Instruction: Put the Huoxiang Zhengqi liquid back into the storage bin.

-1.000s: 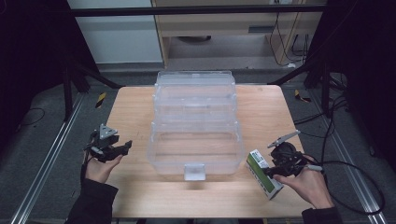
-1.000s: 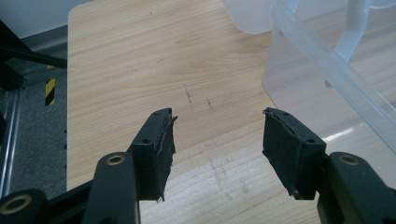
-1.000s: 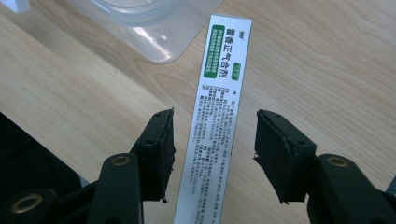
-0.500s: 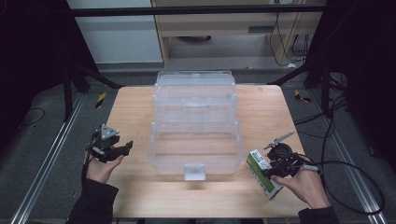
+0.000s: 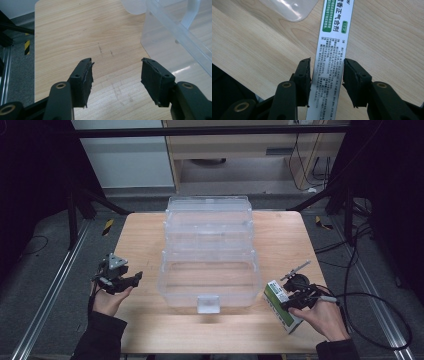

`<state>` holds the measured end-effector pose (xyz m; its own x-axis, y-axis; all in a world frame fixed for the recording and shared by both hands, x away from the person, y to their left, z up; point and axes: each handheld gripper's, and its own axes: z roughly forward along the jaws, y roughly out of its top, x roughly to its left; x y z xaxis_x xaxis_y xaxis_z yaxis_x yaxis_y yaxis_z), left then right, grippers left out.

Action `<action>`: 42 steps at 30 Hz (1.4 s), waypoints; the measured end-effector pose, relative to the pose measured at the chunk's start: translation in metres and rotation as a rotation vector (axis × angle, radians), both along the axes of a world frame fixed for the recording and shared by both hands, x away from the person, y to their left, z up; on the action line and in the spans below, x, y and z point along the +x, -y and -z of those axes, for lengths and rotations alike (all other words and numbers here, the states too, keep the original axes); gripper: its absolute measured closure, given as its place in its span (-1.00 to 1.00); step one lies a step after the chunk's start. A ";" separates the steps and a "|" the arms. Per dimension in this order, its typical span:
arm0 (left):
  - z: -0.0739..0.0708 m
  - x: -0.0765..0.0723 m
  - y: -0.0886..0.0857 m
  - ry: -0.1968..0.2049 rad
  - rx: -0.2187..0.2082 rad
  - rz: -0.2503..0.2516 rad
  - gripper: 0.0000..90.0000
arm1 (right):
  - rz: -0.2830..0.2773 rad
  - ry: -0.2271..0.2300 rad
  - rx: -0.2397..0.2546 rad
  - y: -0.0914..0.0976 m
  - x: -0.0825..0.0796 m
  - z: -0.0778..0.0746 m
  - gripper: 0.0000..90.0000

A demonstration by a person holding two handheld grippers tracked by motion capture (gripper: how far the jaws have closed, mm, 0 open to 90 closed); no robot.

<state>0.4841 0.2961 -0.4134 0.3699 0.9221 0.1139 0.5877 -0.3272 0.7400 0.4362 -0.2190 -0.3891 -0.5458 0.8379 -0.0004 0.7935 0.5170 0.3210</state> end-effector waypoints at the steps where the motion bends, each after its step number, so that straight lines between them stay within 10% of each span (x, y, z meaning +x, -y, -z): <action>1: 0.000 0.000 0.000 0.000 0.001 0.000 -0.08 | 0.002 0.000 -0.002 0.000 0.000 0.001 0.29; 42: 0.002 0.001 0.001 -0.011 0.006 0.003 -0.08 | 0.042 -0.080 -0.075 -0.008 0.013 0.004 0.42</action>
